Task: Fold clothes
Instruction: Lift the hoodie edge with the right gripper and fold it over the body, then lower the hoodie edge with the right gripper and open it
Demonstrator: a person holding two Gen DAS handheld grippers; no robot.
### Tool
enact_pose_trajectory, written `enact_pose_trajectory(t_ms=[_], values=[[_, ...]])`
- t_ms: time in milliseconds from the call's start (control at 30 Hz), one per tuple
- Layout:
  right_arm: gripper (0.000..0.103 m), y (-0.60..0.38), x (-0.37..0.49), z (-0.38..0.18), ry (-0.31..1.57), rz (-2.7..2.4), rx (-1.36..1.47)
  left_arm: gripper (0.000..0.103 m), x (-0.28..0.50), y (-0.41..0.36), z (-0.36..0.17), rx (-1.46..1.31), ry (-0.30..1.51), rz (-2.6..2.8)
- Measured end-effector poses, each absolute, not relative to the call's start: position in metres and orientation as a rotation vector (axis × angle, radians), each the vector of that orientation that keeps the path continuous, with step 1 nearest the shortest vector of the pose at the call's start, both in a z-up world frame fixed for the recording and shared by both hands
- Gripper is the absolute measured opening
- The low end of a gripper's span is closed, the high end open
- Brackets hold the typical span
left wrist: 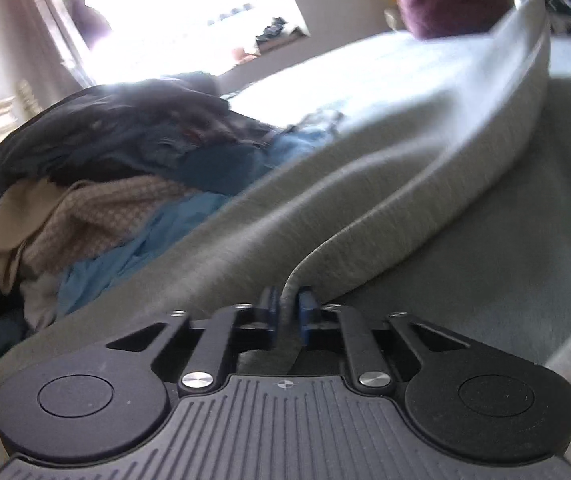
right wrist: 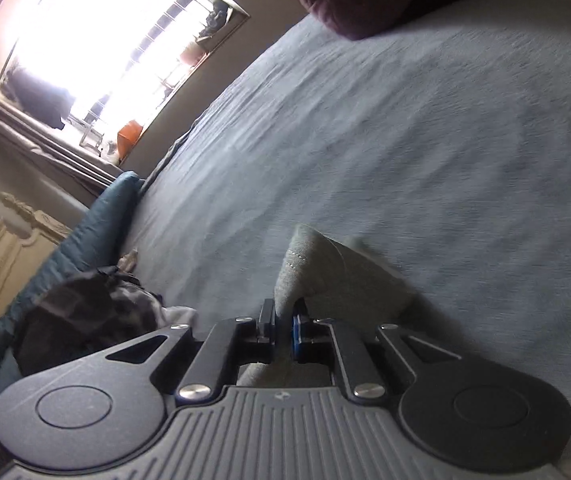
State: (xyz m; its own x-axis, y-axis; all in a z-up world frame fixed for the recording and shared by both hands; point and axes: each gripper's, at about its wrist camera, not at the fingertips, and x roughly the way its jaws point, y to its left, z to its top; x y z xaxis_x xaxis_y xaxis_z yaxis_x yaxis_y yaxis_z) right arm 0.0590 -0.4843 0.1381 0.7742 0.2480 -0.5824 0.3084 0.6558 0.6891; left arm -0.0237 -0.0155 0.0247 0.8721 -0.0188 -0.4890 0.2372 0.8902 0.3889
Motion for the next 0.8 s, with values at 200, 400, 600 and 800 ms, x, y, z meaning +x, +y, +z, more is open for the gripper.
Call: enact_pose_trajectory(t_ms=[200,400,600,800], values=[[0.009,-0.45,0.054,0.253,0.493,0.155,0.743,0.004,-0.063,0.007,0.079,0.351,0.341,-0.095],[0.009,-0.491,-0.003,0.202,0.581,0.058,0.726,0.004,-0.085,-0.005,0.061,0.444,0.406,-0.226],[0.009,-0.537,-0.033,0.039,0.837,-0.165,0.956,0.004,-0.068,-0.031,0.019,0.575,0.553,-0.284],[0.014,-0.542,-0.041,0.036,0.8,-0.135,0.959,0.013,-0.072,-0.025,0.014,0.582,0.598,-0.306]])
